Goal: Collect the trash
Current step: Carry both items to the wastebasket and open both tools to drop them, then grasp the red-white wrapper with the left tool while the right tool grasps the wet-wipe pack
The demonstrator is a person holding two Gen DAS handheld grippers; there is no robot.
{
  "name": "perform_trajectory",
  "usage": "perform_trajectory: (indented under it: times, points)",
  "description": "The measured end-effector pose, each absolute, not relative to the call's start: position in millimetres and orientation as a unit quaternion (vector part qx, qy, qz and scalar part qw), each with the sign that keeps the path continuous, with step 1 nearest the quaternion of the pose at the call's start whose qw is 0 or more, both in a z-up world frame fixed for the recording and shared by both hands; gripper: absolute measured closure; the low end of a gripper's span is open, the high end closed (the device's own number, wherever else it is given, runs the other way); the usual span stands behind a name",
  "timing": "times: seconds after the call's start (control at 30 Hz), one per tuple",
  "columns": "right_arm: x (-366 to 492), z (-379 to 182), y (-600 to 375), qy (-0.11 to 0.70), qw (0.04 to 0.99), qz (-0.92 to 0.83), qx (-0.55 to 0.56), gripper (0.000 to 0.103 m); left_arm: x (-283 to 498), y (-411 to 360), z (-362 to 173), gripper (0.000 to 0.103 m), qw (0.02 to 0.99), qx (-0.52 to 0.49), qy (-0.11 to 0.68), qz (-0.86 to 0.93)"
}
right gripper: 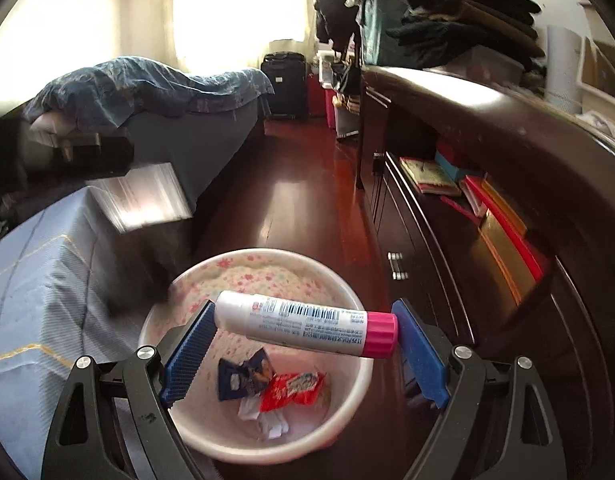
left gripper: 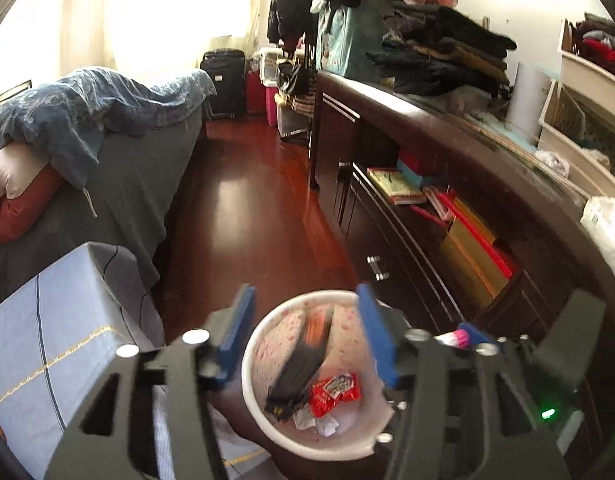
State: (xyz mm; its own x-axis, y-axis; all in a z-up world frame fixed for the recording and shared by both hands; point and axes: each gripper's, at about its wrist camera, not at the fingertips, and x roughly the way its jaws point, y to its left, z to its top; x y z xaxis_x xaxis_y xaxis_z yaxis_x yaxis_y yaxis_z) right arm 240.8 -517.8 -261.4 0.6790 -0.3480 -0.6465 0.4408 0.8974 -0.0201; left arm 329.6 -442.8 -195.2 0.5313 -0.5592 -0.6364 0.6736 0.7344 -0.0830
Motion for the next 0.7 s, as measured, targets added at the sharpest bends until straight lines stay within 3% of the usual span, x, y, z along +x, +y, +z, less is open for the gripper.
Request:
perform_trajectory:
  times: [0.2,0.7]
  points:
    - [243,-259,-509,0.329,0.917,-0.220,0.040,0.007,329,-425,-174,0.027,0.887,0.070,0.304,-0.340]
    - [211,-217,-474,0.329,0.921,-0.173,0.113,0.004,306,-332,-151,0.015,0.924,0.052,0.290,-0.242]
